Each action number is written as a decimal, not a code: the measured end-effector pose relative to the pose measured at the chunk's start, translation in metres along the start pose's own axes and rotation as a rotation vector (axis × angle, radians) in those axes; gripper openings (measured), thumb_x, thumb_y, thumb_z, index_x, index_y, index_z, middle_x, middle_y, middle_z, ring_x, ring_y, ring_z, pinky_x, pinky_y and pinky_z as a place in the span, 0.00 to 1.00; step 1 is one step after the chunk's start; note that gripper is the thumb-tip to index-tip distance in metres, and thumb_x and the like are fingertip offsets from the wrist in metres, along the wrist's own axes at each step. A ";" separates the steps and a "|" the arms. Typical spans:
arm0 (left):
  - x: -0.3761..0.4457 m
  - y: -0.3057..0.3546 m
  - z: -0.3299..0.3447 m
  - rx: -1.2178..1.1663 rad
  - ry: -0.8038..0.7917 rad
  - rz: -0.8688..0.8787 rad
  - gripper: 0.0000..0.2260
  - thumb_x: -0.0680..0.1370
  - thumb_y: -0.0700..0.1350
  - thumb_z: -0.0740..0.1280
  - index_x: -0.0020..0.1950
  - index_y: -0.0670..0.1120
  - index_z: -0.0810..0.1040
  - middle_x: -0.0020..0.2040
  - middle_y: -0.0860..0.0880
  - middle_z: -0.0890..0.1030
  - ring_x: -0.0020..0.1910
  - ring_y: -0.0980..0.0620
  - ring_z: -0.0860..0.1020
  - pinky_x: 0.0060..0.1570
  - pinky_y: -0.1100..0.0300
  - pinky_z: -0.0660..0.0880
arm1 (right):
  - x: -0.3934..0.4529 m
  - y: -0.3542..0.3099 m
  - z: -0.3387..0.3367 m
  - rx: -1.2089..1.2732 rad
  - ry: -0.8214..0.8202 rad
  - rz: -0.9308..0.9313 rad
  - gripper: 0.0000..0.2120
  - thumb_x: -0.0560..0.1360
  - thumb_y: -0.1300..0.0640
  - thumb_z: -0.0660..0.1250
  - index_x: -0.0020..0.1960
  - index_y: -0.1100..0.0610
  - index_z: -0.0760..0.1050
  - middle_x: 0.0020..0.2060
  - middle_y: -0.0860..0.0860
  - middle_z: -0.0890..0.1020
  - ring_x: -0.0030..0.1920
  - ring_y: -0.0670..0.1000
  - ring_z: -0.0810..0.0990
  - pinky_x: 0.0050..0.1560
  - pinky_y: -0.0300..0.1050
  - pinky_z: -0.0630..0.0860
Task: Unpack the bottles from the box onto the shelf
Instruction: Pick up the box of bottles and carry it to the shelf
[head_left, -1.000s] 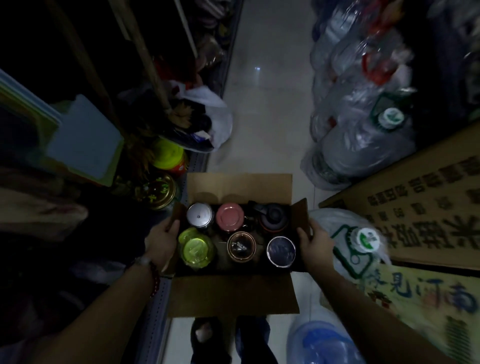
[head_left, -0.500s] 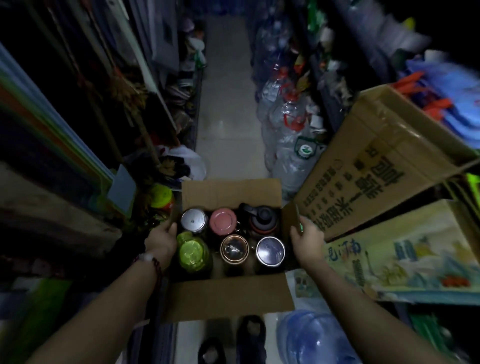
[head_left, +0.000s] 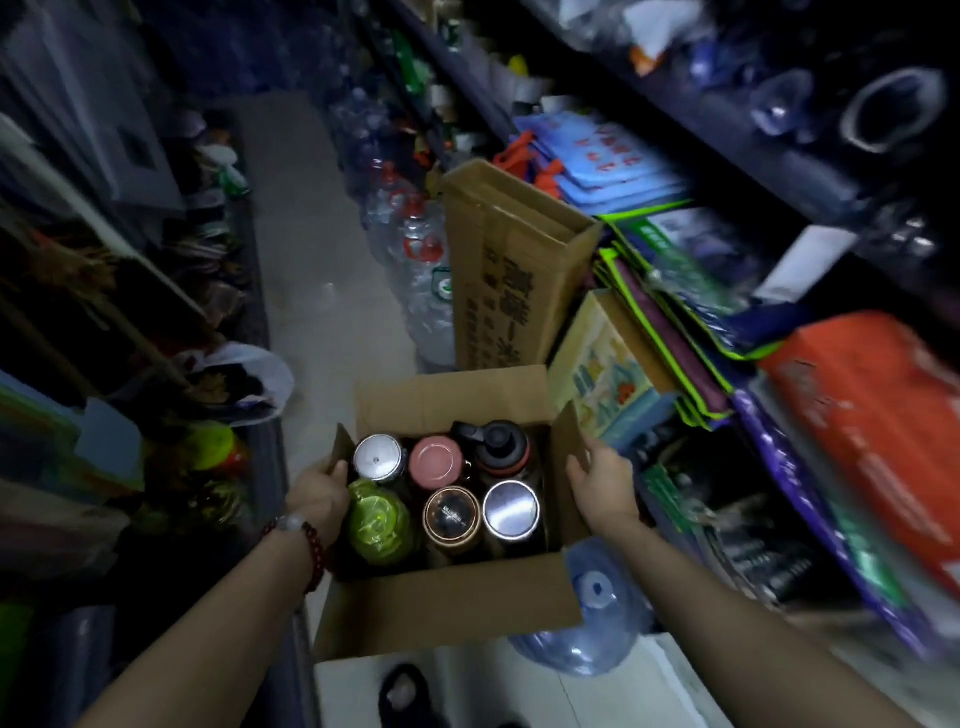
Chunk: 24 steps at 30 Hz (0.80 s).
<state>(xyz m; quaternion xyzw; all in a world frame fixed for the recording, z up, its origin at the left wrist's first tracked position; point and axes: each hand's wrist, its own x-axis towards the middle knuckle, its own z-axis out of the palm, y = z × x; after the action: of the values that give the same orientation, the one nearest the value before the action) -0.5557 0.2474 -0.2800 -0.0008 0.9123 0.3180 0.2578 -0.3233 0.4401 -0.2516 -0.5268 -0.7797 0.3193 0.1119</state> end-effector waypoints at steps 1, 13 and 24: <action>-0.011 0.003 0.011 0.018 -0.014 0.022 0.16 0.80 0.47 0.62 0.64 0.42 0.77 0.64 0.37 0.77 0.63 0.35 0.74 0.62 0.51 0.70 | -0.006 0.012 -0.011 -0.002 0.012 0.011 0.17 0.75 0.62 0.64 0.64 0.62 0.75 0.54 0.64 0.82 0.56 0.64 0.80 0.53 0.51 0.74; -0.102 0.019 0.110 0.160 -0.372 0.261 0.16 0.80 0.46 0.61 0.60 0.36 0.78 0.60 0.34 0.79 0.60 0.35 0.76 0.62 0.48 0.71 | -0.110 0.131 -0.096 0.021 0.203 0.301 0.18 0.74 0.65 0.63 0.64 0.59 0.75 0.53 0.63 0.82 0.55 0.64 0.79 0.53 0.50 0.74; -0.161 0.012 0.172 0.464 -0.604 0.536 0.17 0.81 0.46 0.57 0.64 0.38 0.75 0.64 0.37 0.76 0.64 0.36 0.73 0.63 0.47 0.71 | -0.249 0.182 -0.082 0.169 0.432 0.737 0.17 0.76 0.64 0.61 0.64 0.60 0.74 0.55 0.61 0.82 0.56 0.62 0.79 0.52 0.49 0.74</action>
<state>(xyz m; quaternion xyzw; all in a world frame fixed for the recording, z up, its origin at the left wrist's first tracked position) -0.3376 0.3303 -0.3120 0.3853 0.8116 0.1467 0.4139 -0.0399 0.2934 -0.2600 -0.8138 -0.4693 0.2828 0.1937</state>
